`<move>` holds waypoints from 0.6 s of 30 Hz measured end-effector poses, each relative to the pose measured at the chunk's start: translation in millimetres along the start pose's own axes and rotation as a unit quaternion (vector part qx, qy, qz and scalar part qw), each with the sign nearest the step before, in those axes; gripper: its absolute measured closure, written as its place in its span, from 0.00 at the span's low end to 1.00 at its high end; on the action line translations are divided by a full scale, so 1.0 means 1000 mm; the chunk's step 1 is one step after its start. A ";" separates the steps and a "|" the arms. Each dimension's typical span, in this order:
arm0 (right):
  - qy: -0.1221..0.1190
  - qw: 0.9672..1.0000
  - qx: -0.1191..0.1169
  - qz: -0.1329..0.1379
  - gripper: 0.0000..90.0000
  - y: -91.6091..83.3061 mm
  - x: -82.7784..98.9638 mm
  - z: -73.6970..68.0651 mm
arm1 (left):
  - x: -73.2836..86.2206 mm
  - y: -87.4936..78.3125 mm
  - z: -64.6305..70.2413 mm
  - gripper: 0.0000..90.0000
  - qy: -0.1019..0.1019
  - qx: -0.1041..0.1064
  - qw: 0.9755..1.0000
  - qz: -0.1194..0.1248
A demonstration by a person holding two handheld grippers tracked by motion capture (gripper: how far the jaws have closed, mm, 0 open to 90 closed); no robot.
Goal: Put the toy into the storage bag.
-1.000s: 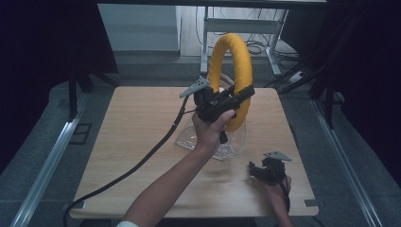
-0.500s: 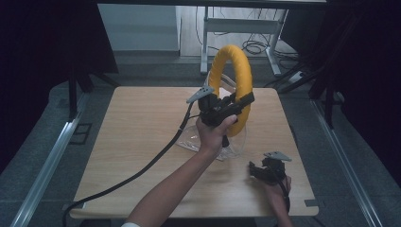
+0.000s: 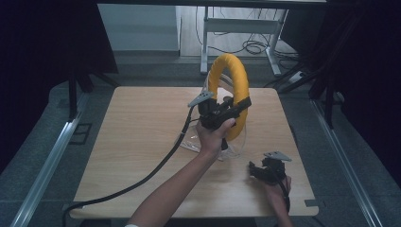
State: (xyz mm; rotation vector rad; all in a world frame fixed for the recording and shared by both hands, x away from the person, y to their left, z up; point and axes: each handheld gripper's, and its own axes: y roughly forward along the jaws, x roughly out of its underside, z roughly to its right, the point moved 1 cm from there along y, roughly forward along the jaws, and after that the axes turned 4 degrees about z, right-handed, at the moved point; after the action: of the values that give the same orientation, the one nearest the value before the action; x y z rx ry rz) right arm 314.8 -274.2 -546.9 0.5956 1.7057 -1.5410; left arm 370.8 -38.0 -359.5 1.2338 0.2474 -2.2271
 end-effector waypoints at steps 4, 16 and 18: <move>-0.002 1.000 0.001 0.001 0.23 0.000 0.000 0.000 | 0.004 0.000 -0.005 0.56 -0.008 -0.002 1.000 0.003; -0.001 1.000 0.000 0.001 0.24 0.000 0.000 0.000 | 0.019 -0.001 -0.017 0.56 -0.014 -0.016 1.000 0.001; -0.001 1.000 0.000 0.000 0.24 0.000 0.000 0.000 | 0.021 -0.001 -0.017 0.56 -0.012 -0.017 1.000 0.001</move>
State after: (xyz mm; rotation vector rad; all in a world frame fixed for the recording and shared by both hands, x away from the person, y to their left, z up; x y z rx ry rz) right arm 314.8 -274.3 -546.7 0.5927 1.7043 -1.5407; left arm 374.0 -38.8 -386.0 1.1892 0.2735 -2.2252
